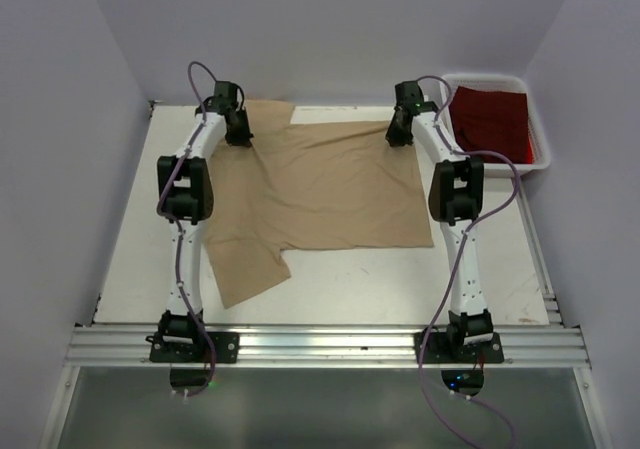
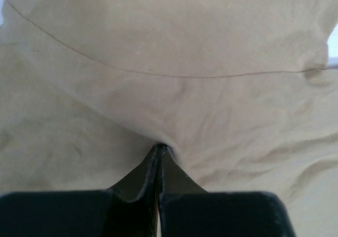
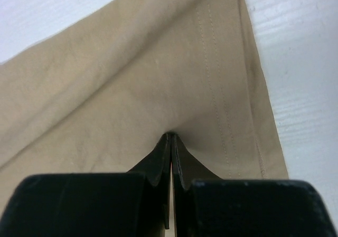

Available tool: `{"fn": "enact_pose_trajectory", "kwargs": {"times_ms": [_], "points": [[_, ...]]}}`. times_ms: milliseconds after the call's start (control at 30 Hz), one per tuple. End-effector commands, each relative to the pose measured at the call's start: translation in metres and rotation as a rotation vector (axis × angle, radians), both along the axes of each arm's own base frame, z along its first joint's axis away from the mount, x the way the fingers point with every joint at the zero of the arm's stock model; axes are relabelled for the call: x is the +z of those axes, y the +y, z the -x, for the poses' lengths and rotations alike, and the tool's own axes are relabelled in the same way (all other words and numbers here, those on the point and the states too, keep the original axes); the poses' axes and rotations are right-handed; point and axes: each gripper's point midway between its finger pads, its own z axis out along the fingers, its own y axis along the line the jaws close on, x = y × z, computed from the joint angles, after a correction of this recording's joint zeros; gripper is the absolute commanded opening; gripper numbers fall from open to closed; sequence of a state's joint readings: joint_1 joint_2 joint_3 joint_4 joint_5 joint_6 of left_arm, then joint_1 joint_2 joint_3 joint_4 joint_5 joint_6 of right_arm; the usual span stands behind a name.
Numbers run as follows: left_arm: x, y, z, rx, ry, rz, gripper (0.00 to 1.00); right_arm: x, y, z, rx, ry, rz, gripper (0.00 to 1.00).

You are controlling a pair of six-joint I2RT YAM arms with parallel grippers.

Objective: Fold and stack the t-shirts
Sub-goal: Flatten the tshirt out

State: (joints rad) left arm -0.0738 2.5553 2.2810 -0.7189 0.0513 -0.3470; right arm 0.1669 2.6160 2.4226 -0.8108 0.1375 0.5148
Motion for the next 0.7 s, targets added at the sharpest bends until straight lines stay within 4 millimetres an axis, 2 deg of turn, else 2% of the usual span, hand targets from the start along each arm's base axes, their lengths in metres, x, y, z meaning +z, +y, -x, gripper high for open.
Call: {"fn": "enact_pose_trajectory", "kwargs": {"times_ms": [0,33,67,100,133,167,200,233,300,333,400,433,467,533,567,600,667], "points": [[-0.036,-0.002,-0.001,-0.058,0.013,0.047,0.0,0.004,0.003,-0.019,0.017,-0.105,-0.032,0.0],[-0.019,-0.003,-0.002,-0.068,-0.021,0.061,0.0,0.023,0.006,-0.035,0.024,-0.206,-0.048,0.0],[-0.008,-0.003,-0.004,-0.072,-0.054,0.066,0.0,0.033,0.006,-0.039,0.031,-0.253,-0.05,0.0],[0.008,-0.004,-0.015,-0.078,-0.127,0.076,0.0,0.058,0.005,-0.044,0.026,-0.351,-0.052,0.0],[0.03,-0.004,-0.013,-0.083,-0.171,0.076,0.02,0.071,0.004,-0.045,0.026,-0.402,-0.053,0.0],[0.044,-0.005,-0.015,-0.086,-0.208,0.079,0.02,0.083,0.005,-0.046,0.028,-0.453,-0.054,0.0],[0.055,-0.006,-0.016,-0.091,-0.25,0.084,0.04,0.091,0.002,-0.045,0.02,-0.511,-0.052,0.0],[0.09,-0.007,-0.018,-0.092,-0.318,0.09,0.04,0.123,0.003,-0.044,0.023,-0.579,-0.063,0.0],[0.123,-0.008,-0.02,-0.089,-0.401,0.1,0.09,0.141,0.001,-0.039,0.029,-0.645,-0.064,0.0],[0.148,-0.009,-0.014,-0.085,-0.445,0.109,0.11,0.168,0.002,-0.034,0.034,-0.696,-0.073,0.02],[0.174,-0.01,-0.009,-0.083,-0.496,0.119,0.18,0.175,0.0,-0.026,0.041,-0.71,-0.067,0.03],[0.193,-0.01,0.0,-0.078,-0.521,0.128,0.21,0.19,-0.002,-0.021,0.048,-0.729,-0.062,0.06],[0.2,-0.01,0.006,-0.079,-0.529,0.131,0.23,0.194,-0.002,-0.017,0.055,-0.726,-0.055,0.08],[0.21,-0.007,0.024,-0.057,-0.517,0.129,0.29,0.188,-0.006,-0.005,0.056,-0.678,-0.032,0.16],[0.209,-0.007,0.032,-0.05,-0.501,0.13,0.31,0.191,-0.012,0.001,0.046,-0.662,-0.003,0.26],[0.205,-0.006,0.042,-0.046,-0.472,0.13,0.36,0.179,-0.017,0.013,0.039,-0.589,0.021,0.31],[0.19,-0.005,0.07,-0.015,-0.404,0.141,0.39,0.169,-0.023,0.028,0.038,-0.518,0.045,0.38]]}}
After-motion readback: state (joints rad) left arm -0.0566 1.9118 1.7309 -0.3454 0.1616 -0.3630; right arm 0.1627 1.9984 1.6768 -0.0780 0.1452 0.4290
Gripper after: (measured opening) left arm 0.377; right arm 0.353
